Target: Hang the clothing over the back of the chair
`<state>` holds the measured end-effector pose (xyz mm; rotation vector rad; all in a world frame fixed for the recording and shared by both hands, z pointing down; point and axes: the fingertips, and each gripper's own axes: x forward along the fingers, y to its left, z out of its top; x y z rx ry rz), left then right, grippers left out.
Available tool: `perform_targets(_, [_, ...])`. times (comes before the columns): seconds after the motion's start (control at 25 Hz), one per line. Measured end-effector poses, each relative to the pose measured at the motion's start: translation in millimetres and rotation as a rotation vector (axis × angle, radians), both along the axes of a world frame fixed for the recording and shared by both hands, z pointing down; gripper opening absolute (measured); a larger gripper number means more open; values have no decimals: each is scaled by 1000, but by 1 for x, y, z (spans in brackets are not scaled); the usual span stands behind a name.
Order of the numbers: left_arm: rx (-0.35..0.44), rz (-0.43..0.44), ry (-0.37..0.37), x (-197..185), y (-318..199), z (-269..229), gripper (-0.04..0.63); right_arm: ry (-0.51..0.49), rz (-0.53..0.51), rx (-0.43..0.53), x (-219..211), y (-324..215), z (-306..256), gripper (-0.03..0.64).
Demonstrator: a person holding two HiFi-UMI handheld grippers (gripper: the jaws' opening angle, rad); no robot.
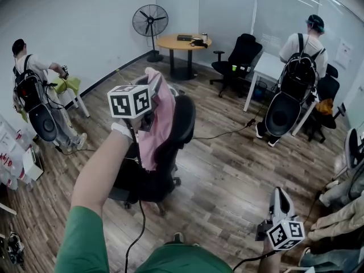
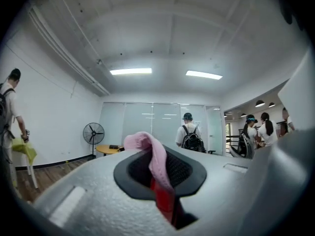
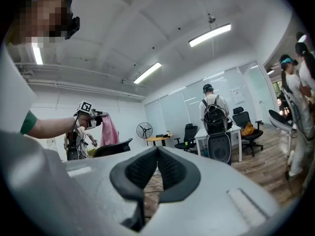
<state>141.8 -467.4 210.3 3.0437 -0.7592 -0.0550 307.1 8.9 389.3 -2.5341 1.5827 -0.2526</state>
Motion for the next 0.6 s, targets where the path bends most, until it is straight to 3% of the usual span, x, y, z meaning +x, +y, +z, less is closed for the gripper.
perform_targets(0.28, [50,243,49,56,57,-35,29,-9,-37,-16,-18,-54,10,3])
perform_targets(0.48, [40,329,49,81,80,-38,29,-35,-80,-48,-44,-91,27,3])
perform_targets(0.6, [45,356,45,101,108,-33,29,-38,-96,-49,-38,-97,33,3])
